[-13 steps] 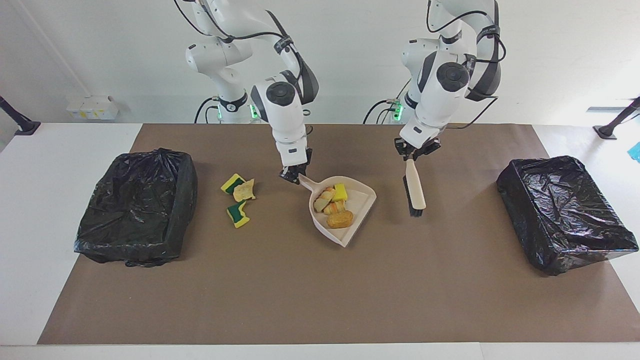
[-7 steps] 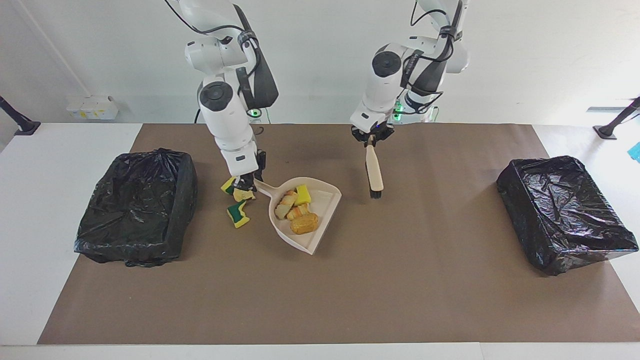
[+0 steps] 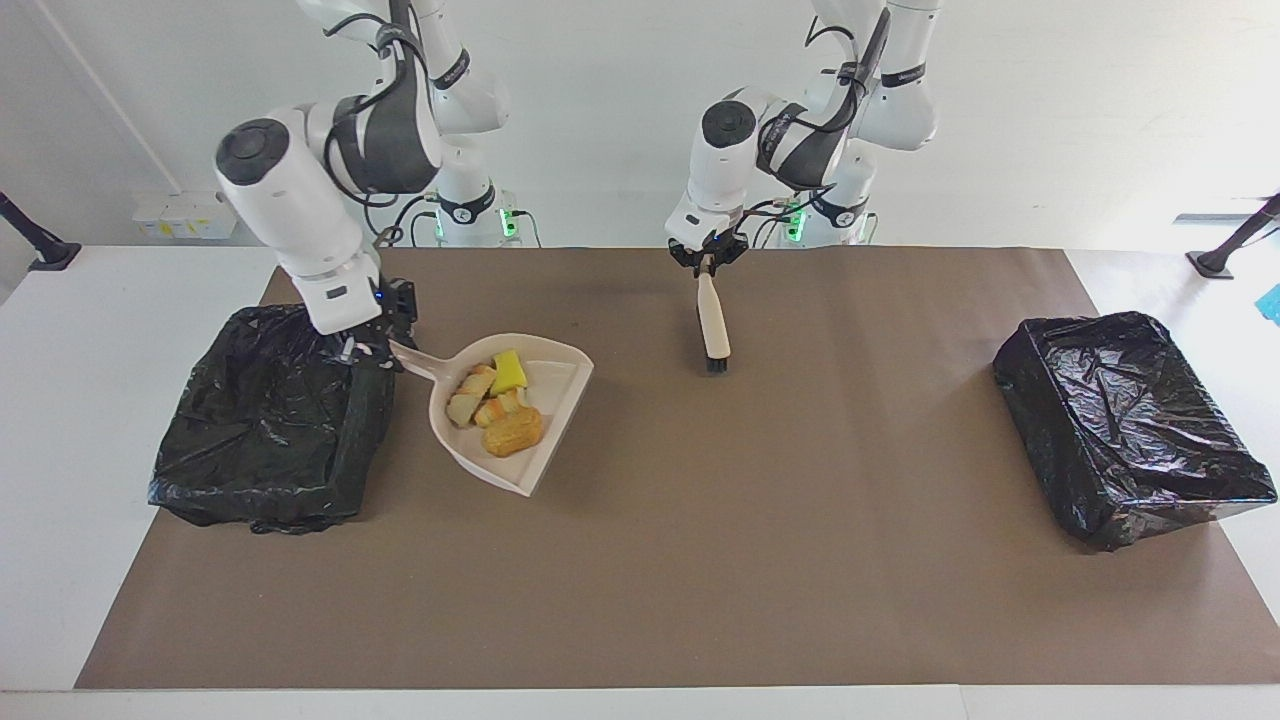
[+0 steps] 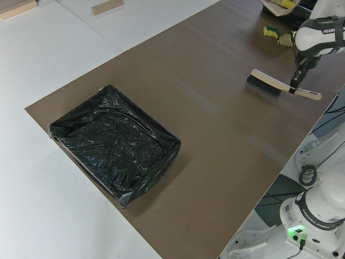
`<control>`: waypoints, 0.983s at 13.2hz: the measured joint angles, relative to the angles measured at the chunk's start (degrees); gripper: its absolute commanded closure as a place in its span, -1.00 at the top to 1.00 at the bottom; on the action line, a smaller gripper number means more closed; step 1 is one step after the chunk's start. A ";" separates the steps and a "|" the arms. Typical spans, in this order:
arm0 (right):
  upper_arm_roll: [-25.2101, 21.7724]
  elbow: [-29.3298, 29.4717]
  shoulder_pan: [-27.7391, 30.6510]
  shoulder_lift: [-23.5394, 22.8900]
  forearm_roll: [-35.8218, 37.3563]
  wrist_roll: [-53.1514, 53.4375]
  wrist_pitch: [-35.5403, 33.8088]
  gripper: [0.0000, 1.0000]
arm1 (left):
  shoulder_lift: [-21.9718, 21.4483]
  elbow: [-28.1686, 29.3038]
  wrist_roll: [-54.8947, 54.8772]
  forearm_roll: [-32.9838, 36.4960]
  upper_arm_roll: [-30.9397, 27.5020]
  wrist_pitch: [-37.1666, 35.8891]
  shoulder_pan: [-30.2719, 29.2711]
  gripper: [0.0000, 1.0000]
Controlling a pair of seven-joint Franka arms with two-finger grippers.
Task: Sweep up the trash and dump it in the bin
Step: 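Carry the loaded dustpan with the right gripper over the black bin, then tip the dustpan into the bin while the left gripper drops the brush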
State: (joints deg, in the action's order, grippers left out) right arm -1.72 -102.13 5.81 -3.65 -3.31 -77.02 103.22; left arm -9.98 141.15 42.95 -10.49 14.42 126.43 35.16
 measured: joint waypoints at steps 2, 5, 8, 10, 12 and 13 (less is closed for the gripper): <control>-0.35 1.94 4.33 0.08 3.40 -3.42 -2.24 -1.00 | -0.04 1.23 0.00 -0.01 -0.02 1.73 0.57 0.99; -0.78 3.23 12.35 0.31 5.34 -8.08 -4.78 -1.00 | -0.25 0.81 -0.01 -0.02 -0.66 1.78 0.43 1.00; -1.16 3.28 16.32 1.13 12.62 -9.21 -7.10 -1.00 | -0.75 -2.88 -0.50 -0.03 -1.58 -1.83 -3.36 1.00; -1.09 3.08 16.40 1.54 18.90 -9.21 -7.51 -1.00 | -0.30 -7.39 -3.10 0.02 -1.81 -5.67 -7.83 1.00; -1.11 1.65 16.44 2.38 23.65 -9.21 -7.59 -1.00 | 1.81 -13.02 -8.16 0.28 -1.99 -10.10 -12.22 1.00; -1.12 0.92 16.51 2.81 25.93 -9.21 -7.59 -1.00 | 3.09 -15.54 -10.86 0.36 -2.04 -11.35 -14.44 1.00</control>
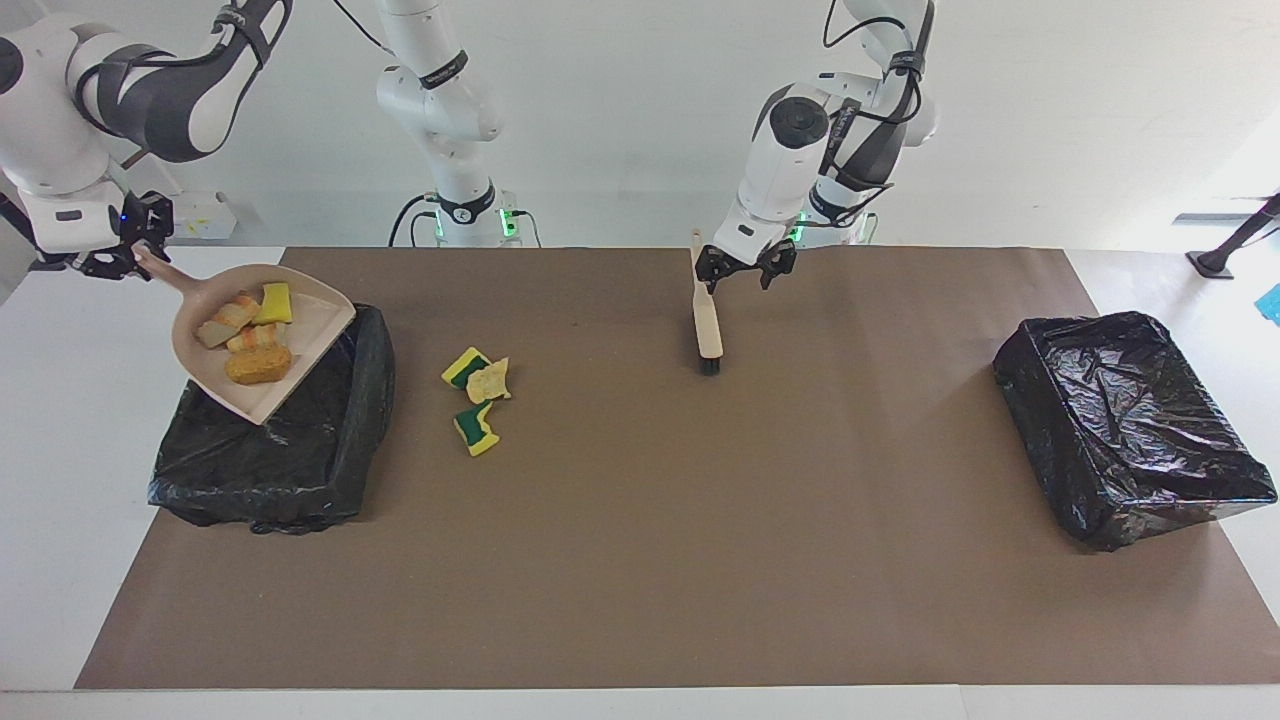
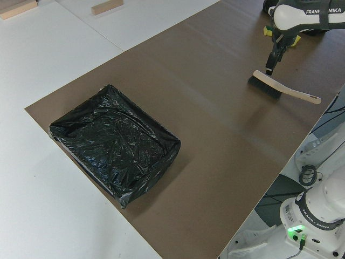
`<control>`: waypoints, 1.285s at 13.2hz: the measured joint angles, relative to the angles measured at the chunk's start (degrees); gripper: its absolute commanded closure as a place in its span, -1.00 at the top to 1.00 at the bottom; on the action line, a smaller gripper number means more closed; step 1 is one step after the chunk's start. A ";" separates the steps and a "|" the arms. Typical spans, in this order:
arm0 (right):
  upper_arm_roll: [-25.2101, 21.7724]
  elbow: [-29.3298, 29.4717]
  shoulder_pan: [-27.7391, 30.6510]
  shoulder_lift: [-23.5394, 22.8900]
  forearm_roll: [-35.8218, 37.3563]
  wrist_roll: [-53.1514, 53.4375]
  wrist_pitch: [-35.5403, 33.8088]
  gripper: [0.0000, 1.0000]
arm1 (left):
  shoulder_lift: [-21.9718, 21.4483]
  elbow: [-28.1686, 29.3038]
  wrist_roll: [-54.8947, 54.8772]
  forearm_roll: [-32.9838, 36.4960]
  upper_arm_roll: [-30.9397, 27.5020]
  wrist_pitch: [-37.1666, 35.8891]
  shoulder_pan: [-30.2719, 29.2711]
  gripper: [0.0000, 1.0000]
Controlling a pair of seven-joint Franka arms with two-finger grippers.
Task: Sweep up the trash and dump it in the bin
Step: 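Tip the dustpan into the bin while the left gripper drops the brush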
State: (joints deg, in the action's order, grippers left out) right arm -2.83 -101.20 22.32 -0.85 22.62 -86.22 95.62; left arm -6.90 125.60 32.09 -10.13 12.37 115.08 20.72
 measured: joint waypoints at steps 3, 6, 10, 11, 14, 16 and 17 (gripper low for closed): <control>0.42 -1.17 -0.28 0.75 9.25 0.00 -0.09 -1.00 | 2.45 -5.59 -11.66 0.08 -0.13 -3.09 -7.63 1.00; 0.94 -1.27 -2.62 0.82 16.87 0.00 -0.12 -1.00 | 2.72 -9.58 -21.34 0.59 -0.24 -6.96 -15.03 1.00; 1.28 -0.52 -6.14 0.80 19.86 0.00 -1.18 -1.00 | 2.70 -16.46 -30.77 2.30 -0.26 -14.65 -22.69 1.00; 1.32 0.26 -6.78 0.81 20.40 0.00 -2.46 -1.00 | 2.70 -18.07 -32.39 2.31 -0.30 -16.30 -24.36 1.00; 1.44 1.57 -7.92 0.81 22.33 0.00 -4.68 -1.00 | 2.76 -22.16 -33.38 4.33 -0.31 -20.42 -26.09 1.00; 1.45 1.87 -7.91 0.81 23.62 0.00 -4.75 -1.00 | 2.82 -23.69 -33.37 5.00 -0.18 -21.37 -26.21 1.00; 1.46 2.26 -7.97 0.81 23.65 0.00 -4.76 -1.00 | 2.89 -24.25 -33.37 5.13 -0.21 -21.52 -26.54 1.00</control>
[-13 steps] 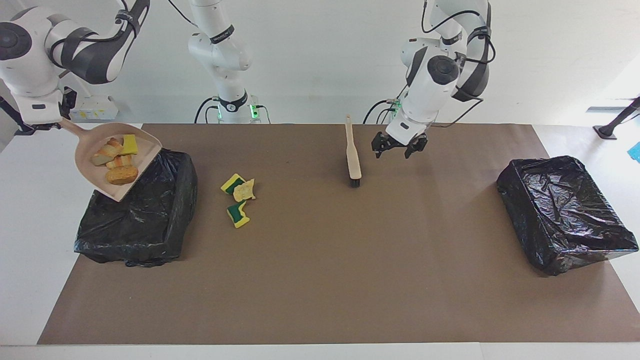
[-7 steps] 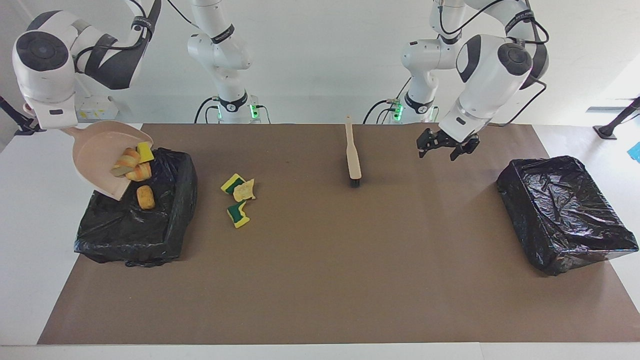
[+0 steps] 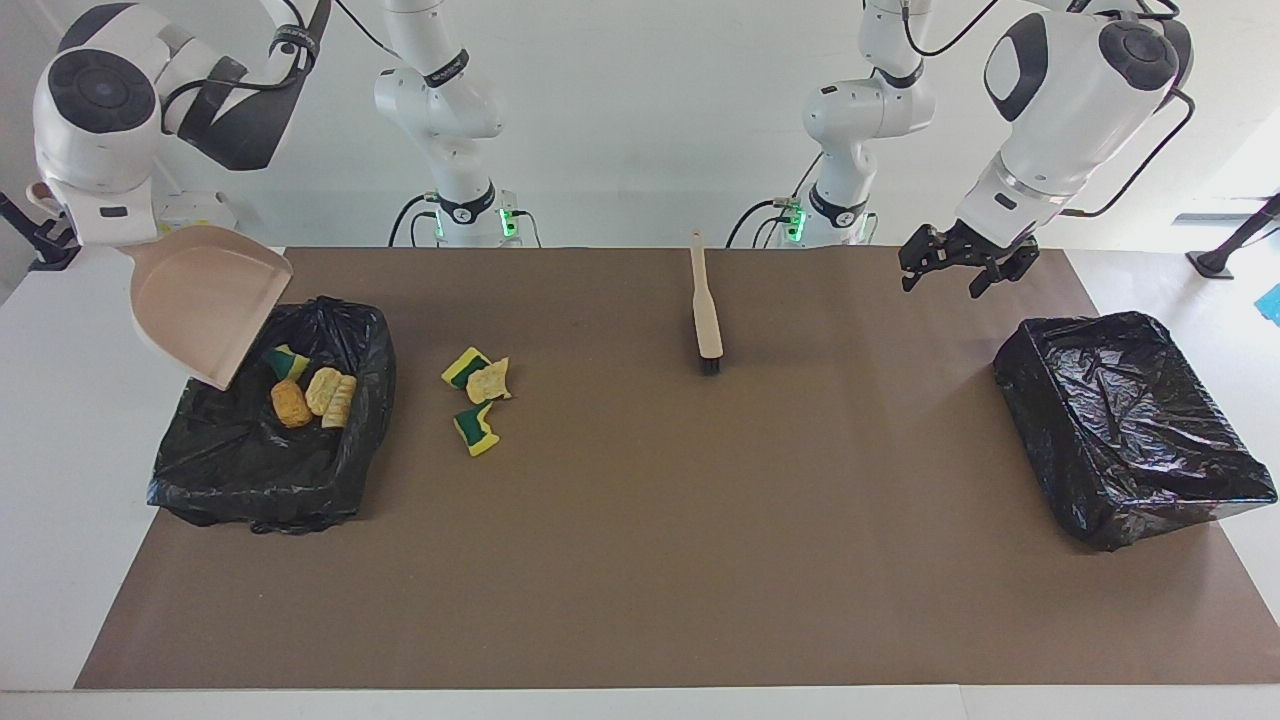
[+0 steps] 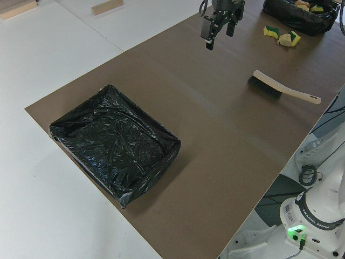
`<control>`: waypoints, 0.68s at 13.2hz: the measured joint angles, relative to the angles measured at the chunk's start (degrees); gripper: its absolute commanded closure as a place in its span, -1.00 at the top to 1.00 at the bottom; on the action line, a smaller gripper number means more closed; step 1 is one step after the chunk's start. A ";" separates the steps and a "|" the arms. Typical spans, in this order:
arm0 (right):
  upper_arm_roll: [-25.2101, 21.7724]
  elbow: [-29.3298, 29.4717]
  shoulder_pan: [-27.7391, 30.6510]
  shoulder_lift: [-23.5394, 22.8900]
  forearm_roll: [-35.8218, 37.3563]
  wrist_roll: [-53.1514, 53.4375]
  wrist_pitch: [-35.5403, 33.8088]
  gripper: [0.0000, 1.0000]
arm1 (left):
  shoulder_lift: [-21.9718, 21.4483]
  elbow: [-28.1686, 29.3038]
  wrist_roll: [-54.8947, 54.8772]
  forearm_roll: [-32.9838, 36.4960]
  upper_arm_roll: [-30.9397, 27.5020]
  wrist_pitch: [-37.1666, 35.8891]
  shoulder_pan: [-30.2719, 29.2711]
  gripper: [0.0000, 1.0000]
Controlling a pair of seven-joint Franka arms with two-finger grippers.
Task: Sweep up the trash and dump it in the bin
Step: 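Tip the dustpan into the bin while the left gripper drops the brush, then bring the empty dustpan back to the table center with the right gripper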
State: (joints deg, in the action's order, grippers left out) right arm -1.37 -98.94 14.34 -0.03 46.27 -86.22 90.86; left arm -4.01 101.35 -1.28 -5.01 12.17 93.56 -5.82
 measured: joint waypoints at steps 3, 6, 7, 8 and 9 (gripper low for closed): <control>0.15 3.29 -1.95 0.11 -1.91 1.17 -2.52 -1.00 | 0.54 -2.62 -0.01 0.04 -0.04 -2.40 -1.37 1.00; 0.49 7.33 -3.37 0.17 -12.03 10.87 -10.19 -1.00 | 2.73 -6.65 0.00 0.21 -0.02 -4.72 -1.43 1.00; 0.55 7.60 -3.83 0.16 -15.83 15.88 -11.15 -1.00 | 3.42 -7.58 0.00 0.58 -0.01 -4.85 -1.43 1.00; 0.61 7.60 -4.77 0.15 -19.11 21.40 -12.03 -1.00 | 3.82 -8.11 0.00 0.96 -0.08 -5.01 -1.41 1.00; 0.79 7.60 -5.89 0.14 -22.25 27.11 -13.13 -1.00 | 3.95 -8.41 -0.01 1.08 -0.52 -5.26 -1.16 1.00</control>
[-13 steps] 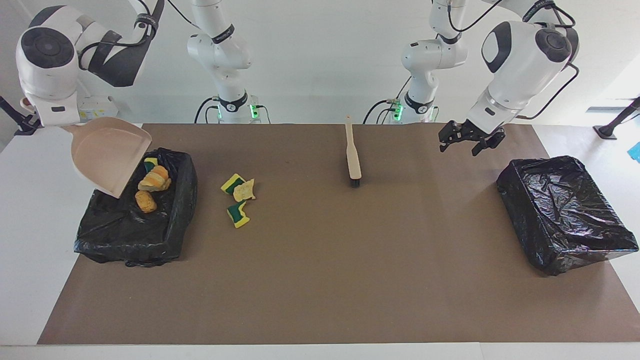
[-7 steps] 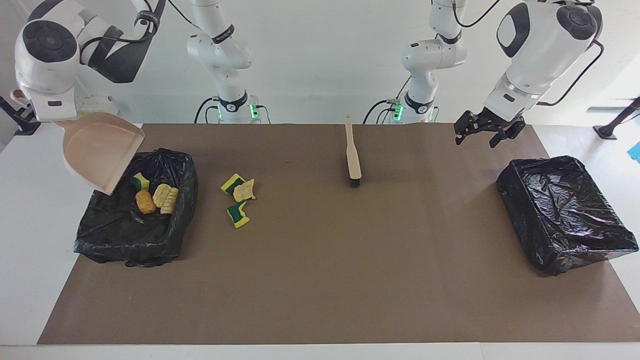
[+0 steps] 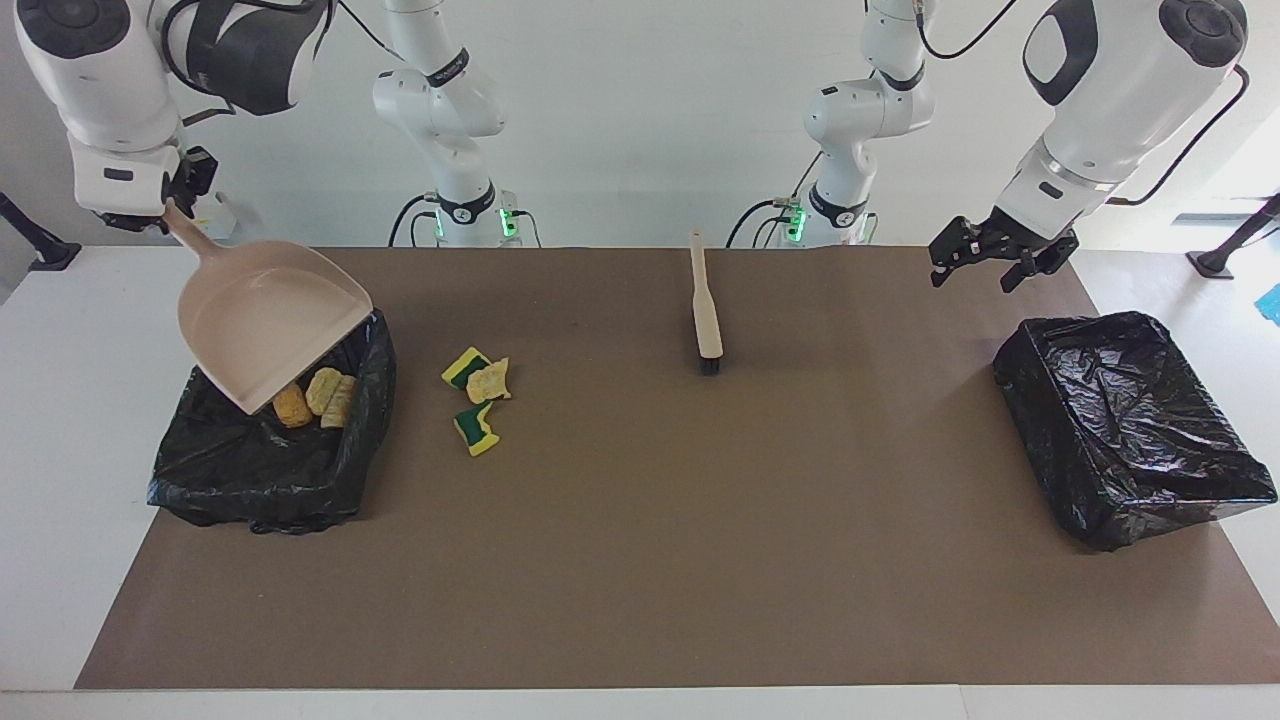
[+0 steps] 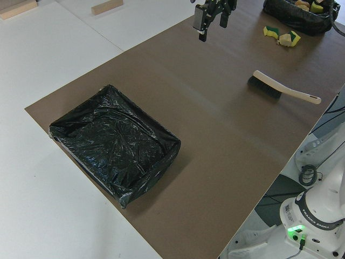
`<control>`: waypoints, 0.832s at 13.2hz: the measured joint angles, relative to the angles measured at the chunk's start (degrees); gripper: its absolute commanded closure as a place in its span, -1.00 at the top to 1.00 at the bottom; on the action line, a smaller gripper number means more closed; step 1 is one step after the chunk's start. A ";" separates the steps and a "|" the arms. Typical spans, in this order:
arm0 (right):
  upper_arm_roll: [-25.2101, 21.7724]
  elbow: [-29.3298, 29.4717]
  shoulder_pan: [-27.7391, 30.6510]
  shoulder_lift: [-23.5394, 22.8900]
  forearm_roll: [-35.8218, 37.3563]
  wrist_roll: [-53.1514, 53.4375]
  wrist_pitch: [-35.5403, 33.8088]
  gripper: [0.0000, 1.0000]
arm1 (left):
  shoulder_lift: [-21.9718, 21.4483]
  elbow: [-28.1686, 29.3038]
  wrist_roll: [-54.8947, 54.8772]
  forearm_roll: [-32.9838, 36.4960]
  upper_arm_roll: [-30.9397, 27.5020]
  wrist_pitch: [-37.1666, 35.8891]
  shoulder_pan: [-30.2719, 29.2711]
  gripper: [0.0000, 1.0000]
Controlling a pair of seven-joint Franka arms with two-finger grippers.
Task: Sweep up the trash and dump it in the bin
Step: 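Bring the empty dustpan back to the table center with the right gripper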
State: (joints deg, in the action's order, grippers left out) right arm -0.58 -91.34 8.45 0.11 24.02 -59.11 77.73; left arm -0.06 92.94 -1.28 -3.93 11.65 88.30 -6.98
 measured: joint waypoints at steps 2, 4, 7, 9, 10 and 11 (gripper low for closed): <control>0.77 0.00 -3.14 0.00 -6.14 12.45 -1.60 -1.00 | -0.05 -0.64 -0.05 0.02 -3.81 -0.48 3.55 1.00; 1.20 0.00 -7.34 0.00 -11.42 24.49 -1.66 -1.00 | -0.28 -1.03 -0.07 0.07 -6.66 -0.89 6.41 1.00; 1.68 -0.59 -13.39 -0.35 -20.65 40.84 0.13 -1.00 | -0.85 -0.69 -0.09 0.11 -7.32 -1.51 6.73 1.00; 1.69 -2.06 -15.66 -1.64 -24.50 49.13 5.31 -1.00 | -1.03 -0.34 -0.09 0.19 -7.87 -1.51 6.66 1.00; 1.71 -2.60 -17.52 -2.92 -25.03 53.81 8.43 -1.00 | -1.04 -0.31 -0.34 0.21 -8.24 -1.51 6.57 1.00; 1.74 -2.97 -19.75 -4.60 -25.15 58.45 11.96 -1.00 | -1.06 -0.30 -1.10 0.22 -8.48 -1.51 6.54 1.00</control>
State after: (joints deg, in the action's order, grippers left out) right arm 1.16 -94.32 -11.30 -4.49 -1.13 -0.66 89.69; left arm -1.12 92.64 -2.38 -3.71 3.17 86.79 -0.44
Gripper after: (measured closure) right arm 0.683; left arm 0.000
